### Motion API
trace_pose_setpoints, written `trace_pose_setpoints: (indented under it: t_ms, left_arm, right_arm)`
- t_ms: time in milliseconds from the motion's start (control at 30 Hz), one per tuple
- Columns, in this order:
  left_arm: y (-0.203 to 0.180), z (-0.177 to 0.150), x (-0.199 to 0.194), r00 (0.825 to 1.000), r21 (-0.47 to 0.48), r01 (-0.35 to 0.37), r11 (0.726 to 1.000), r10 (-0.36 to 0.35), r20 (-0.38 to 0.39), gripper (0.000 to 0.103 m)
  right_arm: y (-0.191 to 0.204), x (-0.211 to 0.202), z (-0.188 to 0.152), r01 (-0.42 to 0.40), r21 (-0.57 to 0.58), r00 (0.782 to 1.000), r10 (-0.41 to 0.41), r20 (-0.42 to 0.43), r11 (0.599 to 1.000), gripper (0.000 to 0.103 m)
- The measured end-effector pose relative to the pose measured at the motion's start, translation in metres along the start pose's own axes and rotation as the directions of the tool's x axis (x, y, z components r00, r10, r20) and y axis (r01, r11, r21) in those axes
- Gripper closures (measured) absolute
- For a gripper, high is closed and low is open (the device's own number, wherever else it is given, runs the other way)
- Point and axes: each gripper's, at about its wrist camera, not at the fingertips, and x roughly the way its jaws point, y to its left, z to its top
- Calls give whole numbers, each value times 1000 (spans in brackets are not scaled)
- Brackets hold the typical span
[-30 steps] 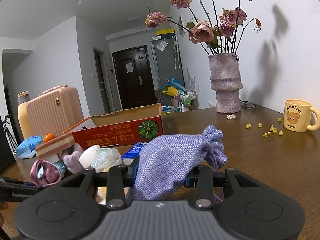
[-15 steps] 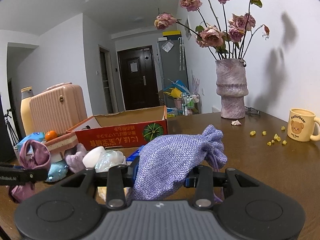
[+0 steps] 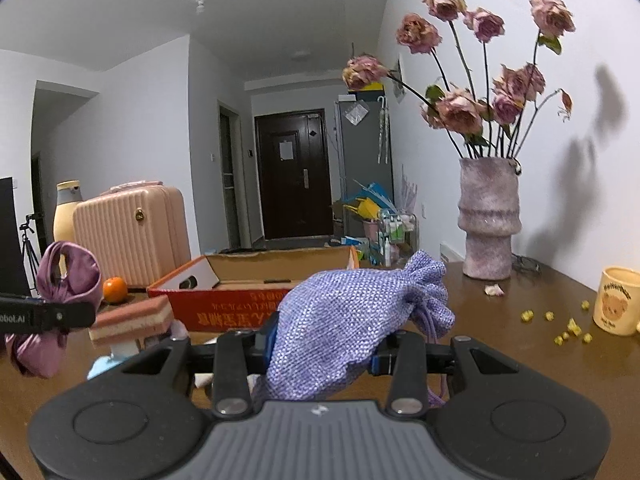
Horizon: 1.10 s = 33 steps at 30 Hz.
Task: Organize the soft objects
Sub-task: 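Carry the pouch and the satin bow with both tools over the cardboard box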
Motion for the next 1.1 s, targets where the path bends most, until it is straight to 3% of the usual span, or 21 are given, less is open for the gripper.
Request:
trace_pose_setpoints:
  t_ms: [767, 1100]
  left_arm:
    - [14, 62, 32, 993, -38, 1, 999, 3, 115, 66]
    - [24, 77, 66, 994, -53, -3, 999, 9, 106, 66]
  right_arm:
    - [18, 62, 54, -25, -29, 998, 27, 64, 999, 64]
    - [27, 94, 79, -39, -82, 997, 44, 67, 996, 64]
